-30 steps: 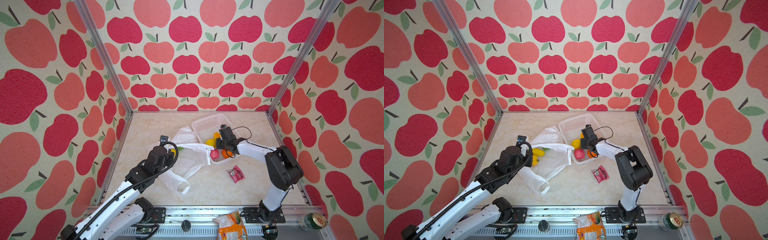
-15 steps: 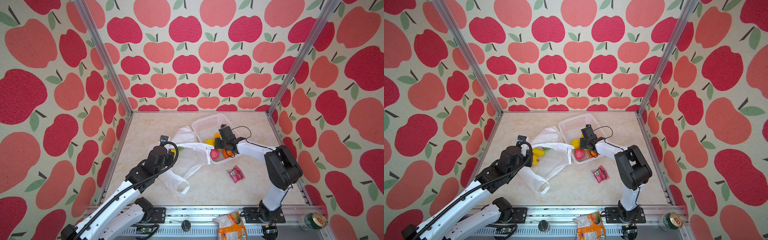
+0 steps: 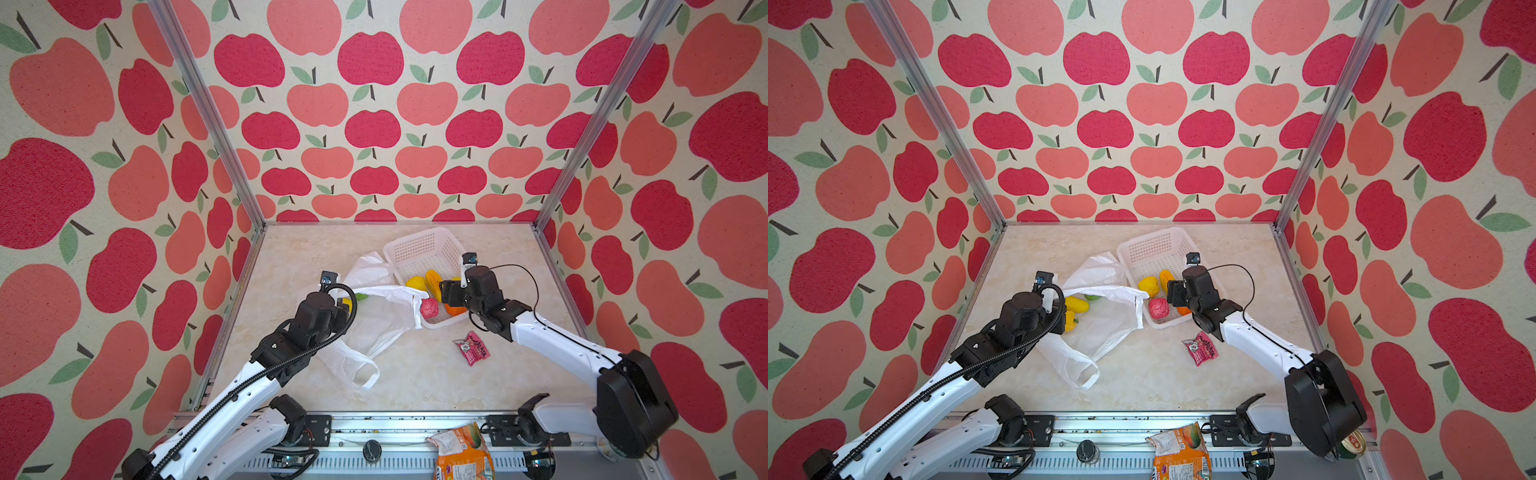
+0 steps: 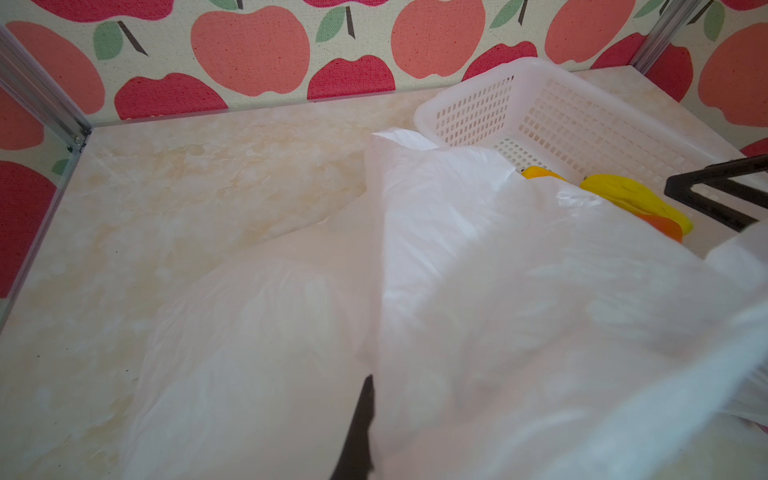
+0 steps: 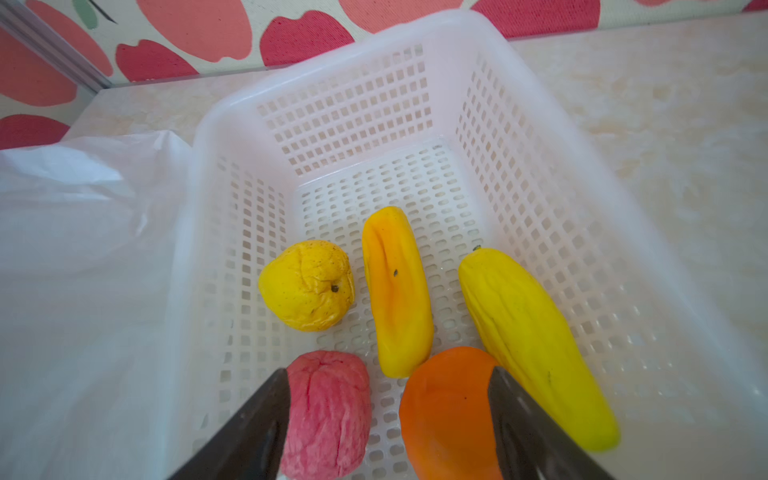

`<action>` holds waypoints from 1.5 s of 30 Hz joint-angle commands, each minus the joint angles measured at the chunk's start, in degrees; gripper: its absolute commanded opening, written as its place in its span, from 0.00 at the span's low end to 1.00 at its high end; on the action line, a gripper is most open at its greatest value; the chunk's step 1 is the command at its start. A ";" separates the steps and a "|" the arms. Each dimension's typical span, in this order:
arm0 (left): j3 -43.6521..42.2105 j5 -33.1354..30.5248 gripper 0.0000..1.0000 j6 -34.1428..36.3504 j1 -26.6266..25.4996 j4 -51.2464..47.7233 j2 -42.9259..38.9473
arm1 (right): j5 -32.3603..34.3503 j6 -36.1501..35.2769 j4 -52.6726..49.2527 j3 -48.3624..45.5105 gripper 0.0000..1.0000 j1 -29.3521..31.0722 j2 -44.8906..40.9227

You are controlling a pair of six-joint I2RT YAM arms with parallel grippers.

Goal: Untie the knot of the plastic bag and take out the fruit
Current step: 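Move the open right gripper back toward the bag opening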

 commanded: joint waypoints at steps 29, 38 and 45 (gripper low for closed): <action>-0.34 0.06 0.00 0.41 0.19 -0.09 -0.19 | -2.84 -23.07 31.02 -5.01 0.46 31.71 4.77; -0.25 0.04 0.00 0.49 0.19 0.04 0.15 | -2.99 -24.46 31.22 -3.59 0.46 34.53 7.07; -0.25 0.13 0.00 0.41 0.19 -0.02 0.03 | 0.65 -31.18 30.90 -2.73 0.47 40.56 6.62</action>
